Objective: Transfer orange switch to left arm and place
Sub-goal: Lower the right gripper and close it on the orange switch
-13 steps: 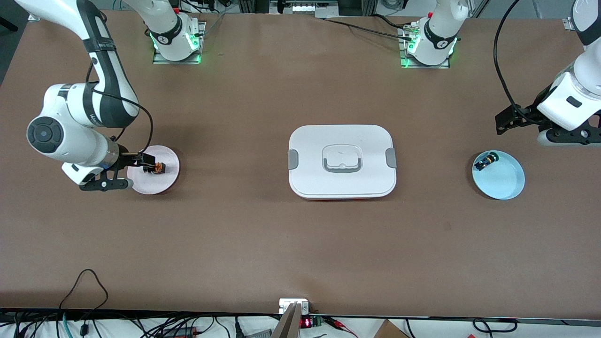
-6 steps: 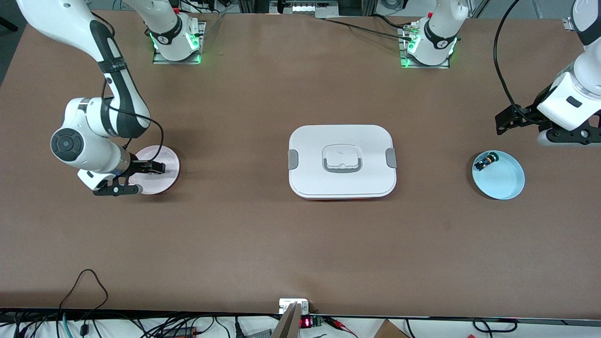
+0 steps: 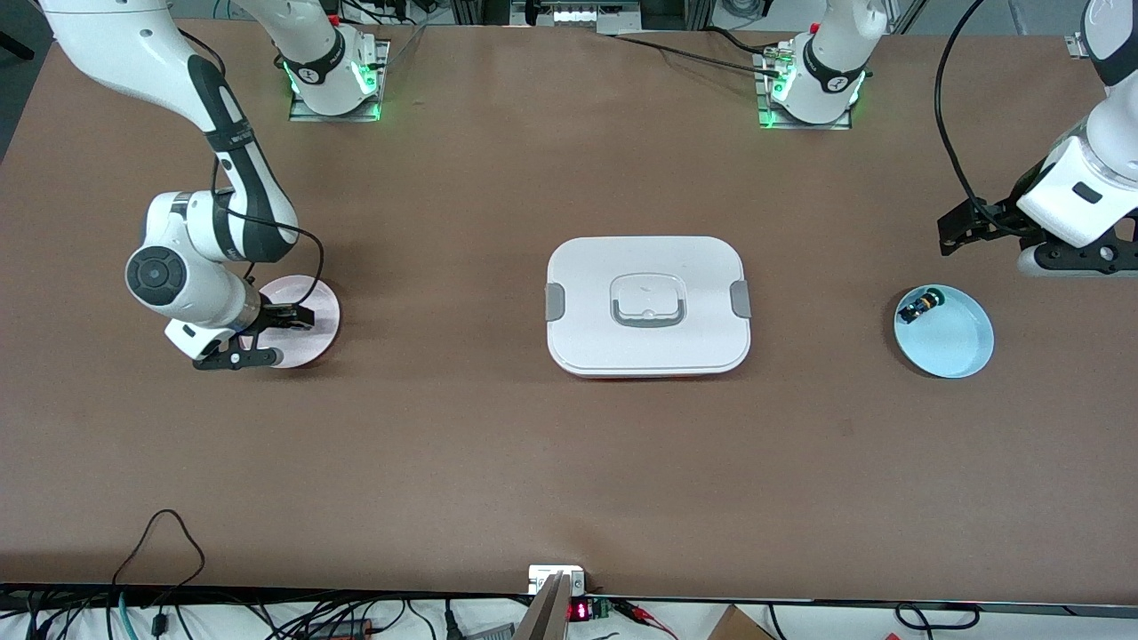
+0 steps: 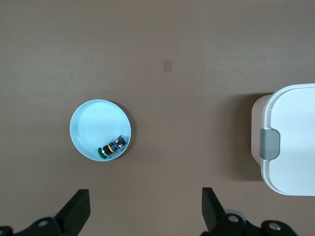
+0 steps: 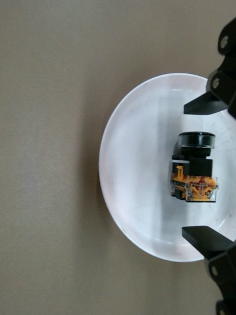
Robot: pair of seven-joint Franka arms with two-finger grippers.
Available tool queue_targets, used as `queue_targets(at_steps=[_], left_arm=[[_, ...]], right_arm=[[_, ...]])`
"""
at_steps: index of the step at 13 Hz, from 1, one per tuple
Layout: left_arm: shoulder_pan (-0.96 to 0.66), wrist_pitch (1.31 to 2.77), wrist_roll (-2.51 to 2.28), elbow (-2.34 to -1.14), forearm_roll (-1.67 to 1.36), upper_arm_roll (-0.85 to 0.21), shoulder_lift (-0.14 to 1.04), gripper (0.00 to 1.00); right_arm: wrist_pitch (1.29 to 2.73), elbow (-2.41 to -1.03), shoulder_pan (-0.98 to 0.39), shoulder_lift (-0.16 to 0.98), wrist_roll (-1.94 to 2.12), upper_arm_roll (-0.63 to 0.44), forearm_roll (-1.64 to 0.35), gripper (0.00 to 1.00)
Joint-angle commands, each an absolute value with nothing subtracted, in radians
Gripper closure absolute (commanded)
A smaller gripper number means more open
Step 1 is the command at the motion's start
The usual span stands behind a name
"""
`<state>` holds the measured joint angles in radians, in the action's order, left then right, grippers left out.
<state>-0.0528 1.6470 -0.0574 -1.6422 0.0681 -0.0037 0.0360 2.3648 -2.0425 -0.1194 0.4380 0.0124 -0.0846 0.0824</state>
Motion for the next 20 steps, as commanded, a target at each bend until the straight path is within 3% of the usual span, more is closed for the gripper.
queue_targets(at_steps=[1,14,15,18,19,20], left_arm=[[-0.049,1.637,-0.066,-1.628,0.057,-0.006,0.035,0.00],[-0.046,1.637,-0.066,-1.629,0.057,-0.005,0.035,0.00],[-0.046,1.637,-0.066,-1.629,0.058,-0.005,0.037,0.00],[-0.044,1.637,-0.064,-1.629,0.058,-0.005,0.037,0.00],[-0.046,1.635,-0.063,-1.629,0.058,-0.005,0.035,0.00],[-0.046,1.635,-0.064,-1.629,0.058,-0.005,0.035,0.00]], right_arm=[[2.405,-2.083,-0.117,0.428,0.025,-0.086,0.106,0.00],[2.526,-2.178,-0.106,0.437,0.046,-0.084,0.120,0.05],[2.526,-2.178,-0.106,0.439,0.046,-0.084,0.120,0.13],[2.520,-2.180,-0.106,0.437,0.043,-0.084,0.114,0.61],[2.517,-2.180,-0.106,0.434,0.044,-0.084,0.114,0.72],[2.516,-2.178,-0.106,0.430,0.057,-0.084,0.114,0.76]])
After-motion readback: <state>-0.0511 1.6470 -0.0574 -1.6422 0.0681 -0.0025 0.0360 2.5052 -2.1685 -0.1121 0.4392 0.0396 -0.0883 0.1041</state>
